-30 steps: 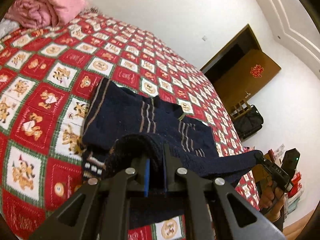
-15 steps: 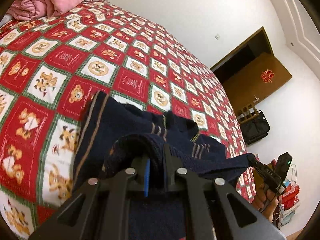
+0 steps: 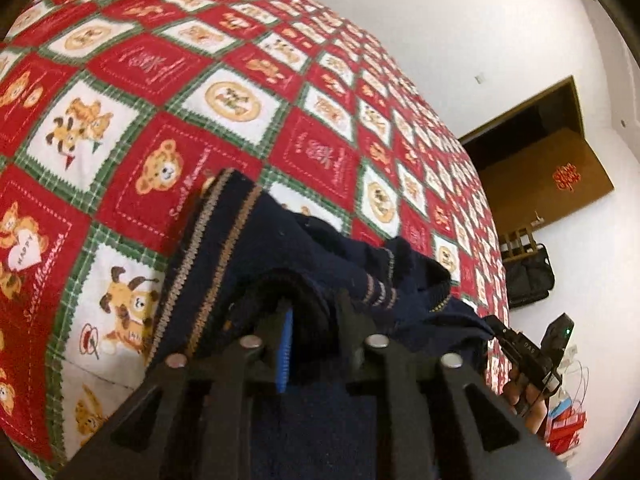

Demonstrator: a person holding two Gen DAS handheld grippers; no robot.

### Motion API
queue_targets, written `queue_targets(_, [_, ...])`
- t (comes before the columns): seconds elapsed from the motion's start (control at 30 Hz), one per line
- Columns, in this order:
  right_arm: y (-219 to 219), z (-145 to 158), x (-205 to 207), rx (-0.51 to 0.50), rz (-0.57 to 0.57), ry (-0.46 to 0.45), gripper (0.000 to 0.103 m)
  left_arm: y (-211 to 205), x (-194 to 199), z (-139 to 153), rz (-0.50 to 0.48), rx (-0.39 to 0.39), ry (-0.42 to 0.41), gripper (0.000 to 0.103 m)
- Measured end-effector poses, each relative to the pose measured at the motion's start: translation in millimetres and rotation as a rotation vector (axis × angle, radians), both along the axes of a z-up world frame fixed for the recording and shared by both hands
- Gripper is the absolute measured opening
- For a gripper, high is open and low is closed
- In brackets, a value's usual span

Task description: Fold small clothes

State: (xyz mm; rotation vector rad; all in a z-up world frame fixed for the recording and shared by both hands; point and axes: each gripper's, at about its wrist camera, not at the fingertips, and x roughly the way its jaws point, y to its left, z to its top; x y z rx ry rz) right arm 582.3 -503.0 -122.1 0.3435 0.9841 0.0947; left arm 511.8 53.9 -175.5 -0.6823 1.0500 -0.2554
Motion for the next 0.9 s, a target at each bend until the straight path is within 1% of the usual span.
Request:
queue_targets(0.03, [-3.8, 0.8, -0.5, -0.025, -0.024, -0.006, 0.054, 0.8, -0.6, -0.7, -0.002, -0.012, 0.001, 0.026])
queue_targets(0.07, [-8.0, 2.3, -3.3, -0.028, -0.043, -0.017, 0.06, 2.0, -2.3, -0.3, -0.005, -0.015, 0.001, 0.03])
queue_targets(0.1, [-13.5, 3.6, -7.0, -0.004, -0.055, -0.029, 0.061, 2.9, -4.8, 1.7, -0.007, -0.012, -0.001, 0.034])
queue_targets(0.17, [-21.0, 6.6, -13.1, 0.033, -0.057, -0.043, 0.061, 5.7, -11.1, 7.3, -0.005, -0.003, -0.022, 0.049])
queue_targets(0.2, [-23.4, 8.4, -18.4, 0.026, -0.059, -0.046, 0.061, 8.3, -16.8, 11.4, 0.003, -0.004, -0.03, 0.053])
queue_targets(0.27, [-23.8, 11.7, -34.7, 0.012, -0.038, -0.044, 0.061, 11.5, -25.8, 18.0, 0.003, -0.006, -0.036, 0.07])
queue_targets(0.3, [-22.8, 13.0, -44.1, 0.01, -0.021, -0.041, 0.061, 13.8, -31.7, 22.3, 0.006, 0.0, -0.036, 0.072])
queue_targets(0.37, [-19.3, 15.3, -64.9, 0.011, 0.016, -0.037, 0.061, 18.0, -43.2, 30.8, 0.001, 0.005, -0.065, 0.074])
queue_targets(0.43, [-16.7, 16.2, -88.6, 0.015, 0.05, -0.022, 0.06, 23.1, -59.3, 39.4, -0.008, 0.05, -0.099, 0.078])
queue_targets(0.47, [-14.9, 16.3, -100.1, 0.016, 0.065, -0.016, 0.057, 24.7, -64.7, 40.5, -0.01, 0.065, -0.112, 0.08])
queue_targets(0.5, [-12.8, 15.4, -109.9, 0.006, 0.08, -0.006, 0.052, 26.3, -73.4, 41.6, -0.015, 0.086, -0.13, 0.081])
queue_targets(0.53, [-9.8, 14.0, -119.0, -0.029, 0.089, 0.012, 0.049, 26.0, -79.6, 40.5, -0.02, 0.11, -0.134, 0.081])
queue_targets(0.57, [-9.5, 12.2, -127.6, -0.063, 0.081, 0.024, 0.048, 23.8, -87.3, 36.8, -0.037, 0.141, -0.126, 0.081])
queue_targets(0.63, [-13.7, 6.9, -140.1, -0.055, 0.076, 0.042, 0.043, 18.4, -95.9, 28.7, -0.06, 0.173, -0.11, 0.08])
queue_targets(0.7, [-18.5, 3.0, -149.6, -0.035, 0.056, 0.052, 0.043, 13.8, -107.6, 18.6, -0.076, 0.189, -0.093, 0.078])
queue_targets(0.73, [-20.1, 1.8, -153.2, -0.031, 0.056, 0.053, 0.043, 11.6, -113.6, 14.6, -0.087, 0.181, -0.093, 0.072])
queue_targets(0.77, [-19.5, 1.2, -156.7, -0.03, 0.063, 0.055, 0.043, 9.4, -118.8, 12.3, -0.093, 0.185, -0.093, 0.059])
queue_targets(0.83, [-16.2, 0.9, -163.8, -0.034, 0.076, 0.057, 0.043, 2.8, -127.9, 9.7, -0.123, 0.181, -0.096, 0.051])
queue_targets(0.9, [-13.7, -0.8, -167.3, -0.049, 0.085, 0.061, 0.043, -4.3, -133.6, 8.1, -0.142, 0.207, -0.102, 0.051])
